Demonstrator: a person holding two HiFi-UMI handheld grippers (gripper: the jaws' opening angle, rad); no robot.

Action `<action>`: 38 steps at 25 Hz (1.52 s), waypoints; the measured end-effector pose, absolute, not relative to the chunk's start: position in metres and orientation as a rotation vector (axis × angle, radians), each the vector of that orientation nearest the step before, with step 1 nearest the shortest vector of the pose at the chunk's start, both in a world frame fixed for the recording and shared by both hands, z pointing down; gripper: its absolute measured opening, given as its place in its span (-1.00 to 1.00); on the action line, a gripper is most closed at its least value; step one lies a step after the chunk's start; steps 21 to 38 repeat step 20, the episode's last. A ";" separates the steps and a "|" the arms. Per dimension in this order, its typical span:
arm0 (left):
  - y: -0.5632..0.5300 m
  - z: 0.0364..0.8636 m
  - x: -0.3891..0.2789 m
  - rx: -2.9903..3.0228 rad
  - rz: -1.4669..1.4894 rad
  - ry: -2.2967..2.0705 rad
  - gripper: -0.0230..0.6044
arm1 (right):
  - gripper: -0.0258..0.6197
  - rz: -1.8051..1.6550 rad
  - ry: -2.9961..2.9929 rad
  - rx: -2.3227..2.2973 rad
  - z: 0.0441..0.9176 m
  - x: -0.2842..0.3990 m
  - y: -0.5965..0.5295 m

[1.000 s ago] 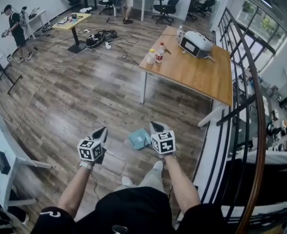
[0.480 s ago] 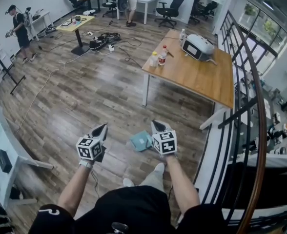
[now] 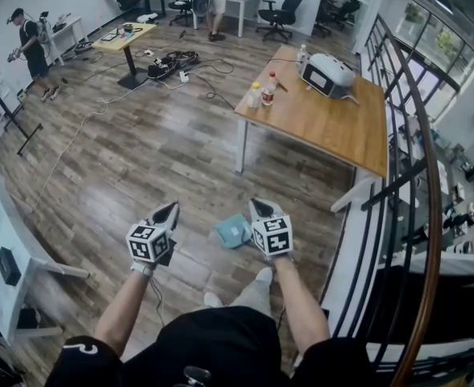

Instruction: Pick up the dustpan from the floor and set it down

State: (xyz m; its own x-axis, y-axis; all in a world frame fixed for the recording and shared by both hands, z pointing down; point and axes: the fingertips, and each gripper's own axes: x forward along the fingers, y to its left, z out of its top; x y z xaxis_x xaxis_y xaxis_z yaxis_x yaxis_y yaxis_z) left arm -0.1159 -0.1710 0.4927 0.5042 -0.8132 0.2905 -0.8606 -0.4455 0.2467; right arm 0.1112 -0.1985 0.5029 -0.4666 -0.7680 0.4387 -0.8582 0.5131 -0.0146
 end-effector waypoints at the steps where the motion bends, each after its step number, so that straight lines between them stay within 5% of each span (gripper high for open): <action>1: -0.171 0.492 -0.115 2.392 0.182 -1.392 -0.94 | -0.94 0.329 -2.381 1.346 0.502 0.111 -0.199; 38: -0.172 0.489 -0.107 2.398 0.181 -1.391 -0.94 | -0.94 0.305 -2.380 1.345 0.501 0.117 -0.201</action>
